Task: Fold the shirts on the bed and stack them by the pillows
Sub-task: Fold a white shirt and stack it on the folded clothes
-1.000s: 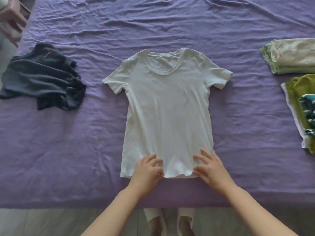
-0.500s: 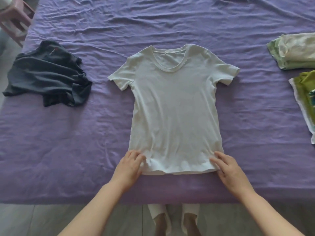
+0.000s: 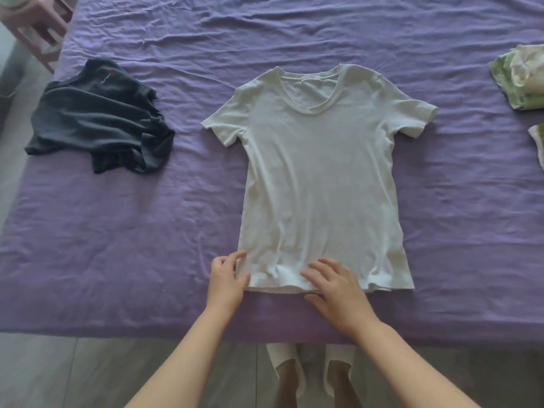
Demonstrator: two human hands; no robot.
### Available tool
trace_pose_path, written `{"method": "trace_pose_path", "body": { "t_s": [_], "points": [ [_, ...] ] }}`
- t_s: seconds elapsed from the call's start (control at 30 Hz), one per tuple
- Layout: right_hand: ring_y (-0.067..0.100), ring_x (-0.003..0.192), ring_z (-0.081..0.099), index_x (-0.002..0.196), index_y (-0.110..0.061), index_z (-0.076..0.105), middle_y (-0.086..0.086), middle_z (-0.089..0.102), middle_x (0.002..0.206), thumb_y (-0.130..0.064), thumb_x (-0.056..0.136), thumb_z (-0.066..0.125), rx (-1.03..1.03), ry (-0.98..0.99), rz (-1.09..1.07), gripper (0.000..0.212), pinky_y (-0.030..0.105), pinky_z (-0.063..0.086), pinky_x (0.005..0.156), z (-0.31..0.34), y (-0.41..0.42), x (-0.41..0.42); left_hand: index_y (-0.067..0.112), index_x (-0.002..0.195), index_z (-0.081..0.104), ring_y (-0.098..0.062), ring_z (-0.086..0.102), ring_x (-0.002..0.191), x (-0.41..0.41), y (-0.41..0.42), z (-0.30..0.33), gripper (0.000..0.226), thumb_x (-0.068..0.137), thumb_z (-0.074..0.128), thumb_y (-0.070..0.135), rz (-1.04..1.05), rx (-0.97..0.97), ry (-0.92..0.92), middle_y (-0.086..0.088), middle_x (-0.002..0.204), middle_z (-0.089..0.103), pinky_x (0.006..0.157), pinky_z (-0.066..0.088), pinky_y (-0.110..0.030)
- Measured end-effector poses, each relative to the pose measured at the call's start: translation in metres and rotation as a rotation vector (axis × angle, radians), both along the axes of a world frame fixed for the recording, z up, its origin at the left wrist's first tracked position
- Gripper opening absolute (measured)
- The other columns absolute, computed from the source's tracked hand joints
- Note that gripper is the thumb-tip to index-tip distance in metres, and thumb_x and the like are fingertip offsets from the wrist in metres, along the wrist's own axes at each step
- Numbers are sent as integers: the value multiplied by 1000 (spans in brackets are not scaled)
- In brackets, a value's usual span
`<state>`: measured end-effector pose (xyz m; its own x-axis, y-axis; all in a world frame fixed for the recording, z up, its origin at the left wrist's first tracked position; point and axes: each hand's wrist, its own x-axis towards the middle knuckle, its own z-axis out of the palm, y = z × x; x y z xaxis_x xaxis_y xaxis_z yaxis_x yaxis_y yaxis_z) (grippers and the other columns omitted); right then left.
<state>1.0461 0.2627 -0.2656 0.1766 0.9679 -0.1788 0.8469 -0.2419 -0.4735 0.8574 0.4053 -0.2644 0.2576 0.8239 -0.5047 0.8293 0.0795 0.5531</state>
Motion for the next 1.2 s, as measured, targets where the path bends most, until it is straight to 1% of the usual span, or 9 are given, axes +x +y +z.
{"method": "trace_pose_path", "body": {
  "t_s": [0.1, 0.23, 0.37, 0.47, 0.53, 0.6, 0.8, 1.0, 1.2],
  "points": [
    [22, 140, 26, 135, -26, 44, -3, 37, 148, -38, 86, 59, -127, 64, 89, 53, 42, 20, 112, -7, 18, -39, 19, 126, 60, -18, 57, 108, -10, 5, 8, 46, 84, 56, 1, -45, -15, -23, -2, 121, 58, 97, 42, -27],
    [25, 116, 58, 112, -28, 64, -2, 62, 124, -42, 60, 81, -108, -96, 157, 57, 48, 45, 95, -3, 8, -50, 17, 126, 60, -11, 53, 105, -41, 12, 18, 54, 81, 50, -11, -245, 84, 5, 0, 112, 59, 87, 29, -3],
    [22, 109, 63, 107, -30, 69, -3, 66, 119, -47, 55, 83, -57, -193, 177, 56, 45, 51, 88, -3, 5, -47, 23, 129, 56, -16, 50, 102, -44, 13, 13, 49, 87, 52, -2, -340, 95, 100, -2, 108, 48, 89, 36, -16],
    [25, 106, 65, 97, -25, 72, 0, 69, 112, -33, 63, 85, 30, -151, 49, 37, 46, 52, 83, -2, 7, -32, 36, 132, 49, -23, 32, 129, -23, 11, 10, 48, 87, 60, 24, -394, 304, 368, -2, 142, 34, 106, 29, -34],
    [31, 105, 64, 92, -18, 74, 5, 71, 106, -18, 66, 84, 77, -81, -102, 27, 49, 52, 81, -2, 6, -14, 35, 131, 52, -29, 22, 139, -2, 7, 11, 48, 85, 62, 24, -492, 378, 321, -6, 150, 28, 114, 19, -44],
    [35, 106, 63, 88, -14, 74, 7, 71, 103, -10, 69, 81, 59, -80, -228, 21, 52, 50, 83, -2, 1, 9, 27, 122, 62, -34, 31, 137, 27, -4, 8, 42, 82, 65, 15, -649, 421, 149, -10, 146, 40, 112, 25, -48],
    [19, 130, 43, 112, -14, 67, -1, 57, 130, -3, 88, 56, -163, 19, -244, 29, 34, 34, 100, -8, -35, 72, 25, 138, 44, -23, 17, 143, 123, -60, -10, 44, 94, 45, 21, -1013, 221, 11, -7, 154, 26, 114, 18, -34],
    [35, 113, 50, 120, -15, 63, 15, 52, 131, -6, 84, 64, -54, 69, -667, 38, 44, 41, 96, -7, -58, 95, 31, 135, 47, -25, 43, 119, 172, -92, -13, 40, 95, 46, 30, -959, 170, 25, 3, 132, 54, 94, 36, -35],
    [16, 79, 50, 131, -28, 50, -7, 56, 77, -21, 83, 68, -1, 281, -780, 52, 34, 41, 82, -6, -58, 98, 38, 138, 41, -20, 48, 115, 186, -91, -12, 46, 94, 48, 29, -822, -7, 44, 8, 125, 57, 91, 36, -33]
  ]
}}
